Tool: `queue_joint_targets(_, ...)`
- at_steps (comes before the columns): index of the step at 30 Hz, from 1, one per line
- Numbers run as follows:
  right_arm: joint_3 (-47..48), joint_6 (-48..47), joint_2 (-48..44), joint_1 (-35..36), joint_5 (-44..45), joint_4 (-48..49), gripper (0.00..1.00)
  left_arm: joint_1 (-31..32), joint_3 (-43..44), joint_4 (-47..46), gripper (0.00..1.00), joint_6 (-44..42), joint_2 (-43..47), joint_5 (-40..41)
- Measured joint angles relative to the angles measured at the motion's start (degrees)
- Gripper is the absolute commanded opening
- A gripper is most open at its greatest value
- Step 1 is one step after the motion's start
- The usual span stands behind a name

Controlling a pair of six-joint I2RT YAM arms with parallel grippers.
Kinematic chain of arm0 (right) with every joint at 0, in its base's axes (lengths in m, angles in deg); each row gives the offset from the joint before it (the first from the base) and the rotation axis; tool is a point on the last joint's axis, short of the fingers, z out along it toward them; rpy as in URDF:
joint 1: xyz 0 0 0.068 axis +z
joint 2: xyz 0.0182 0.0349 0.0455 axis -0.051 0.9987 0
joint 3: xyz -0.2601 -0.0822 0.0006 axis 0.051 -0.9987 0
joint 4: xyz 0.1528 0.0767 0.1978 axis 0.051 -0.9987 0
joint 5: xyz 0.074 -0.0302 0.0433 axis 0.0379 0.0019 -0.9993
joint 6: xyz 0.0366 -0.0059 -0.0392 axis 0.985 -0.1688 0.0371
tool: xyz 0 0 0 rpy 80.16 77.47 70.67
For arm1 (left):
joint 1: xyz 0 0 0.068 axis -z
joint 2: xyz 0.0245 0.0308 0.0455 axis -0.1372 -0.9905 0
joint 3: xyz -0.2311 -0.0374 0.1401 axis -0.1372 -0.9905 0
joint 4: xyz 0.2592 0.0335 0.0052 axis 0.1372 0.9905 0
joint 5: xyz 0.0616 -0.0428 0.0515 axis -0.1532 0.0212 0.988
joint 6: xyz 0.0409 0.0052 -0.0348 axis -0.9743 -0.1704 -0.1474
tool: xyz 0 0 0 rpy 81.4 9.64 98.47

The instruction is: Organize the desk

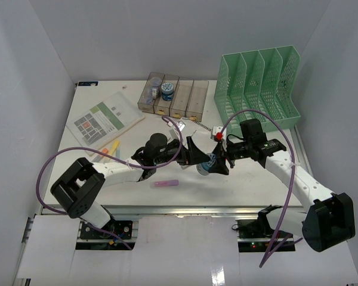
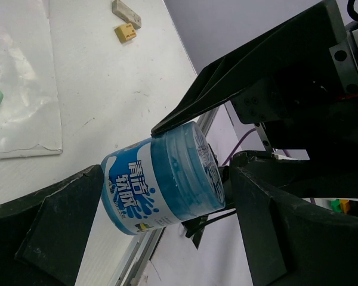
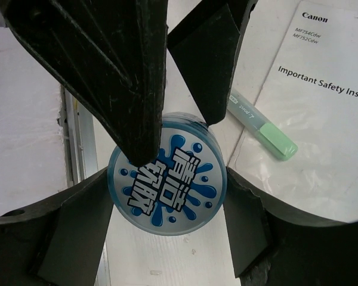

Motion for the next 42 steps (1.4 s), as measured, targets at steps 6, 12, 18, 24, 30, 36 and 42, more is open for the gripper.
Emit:
queue_joint_targets(6, -0.05, 1.32, 0.49, 1.20, 1.38, 1.76, 0.19, -0.02, 0.00, -1.08, 0.98, 0.42, -1.19, -0.73)
queue_joint_targets(12, -0.55, 2.21, 0.46, 2.76, 3.90, 3.56, 0.18, -0.02, 0.02, -1.35, 0.98, 1.54, -2.89, -1.32)
queue_joint_targets(18, -1.53, 1.76, -2.42, 3.08, 6.18, 4.86, 0.16, 0.03, 0.12, -0.57, 0.98, 2.02, -2.96, -1.55)
queue_joint_targets(24, -2.42, 0.49, -5.45, 3.04, 7.62, 5.78, 0.15, 0.25, 2.52, 2.50, 0.98, 2.73, -2.96, -1.66)
queue_joint_targets(30, -2.63, 0.16, -5.72, 3.04, 8.47, 6.85, 0.14, 0.04, 3.68, 5.34, 0.98, 7.06, -3.21, -2.13)
queue_joint_targets(36, -2.63, 0.08, -5.68, 3.04, 8.76, 7.90, 0.13, -0.04, 5.66, 6.88, 0.98, 11.40, -5.20, -4.27)
queue_joint_targets(42, -2.63, 0.83, -5.66, 3.04, 8.52, 8.86, 0.20, -0.06, 5.70, 6.23, 0.93, 14.46, -5.71, -5.67)
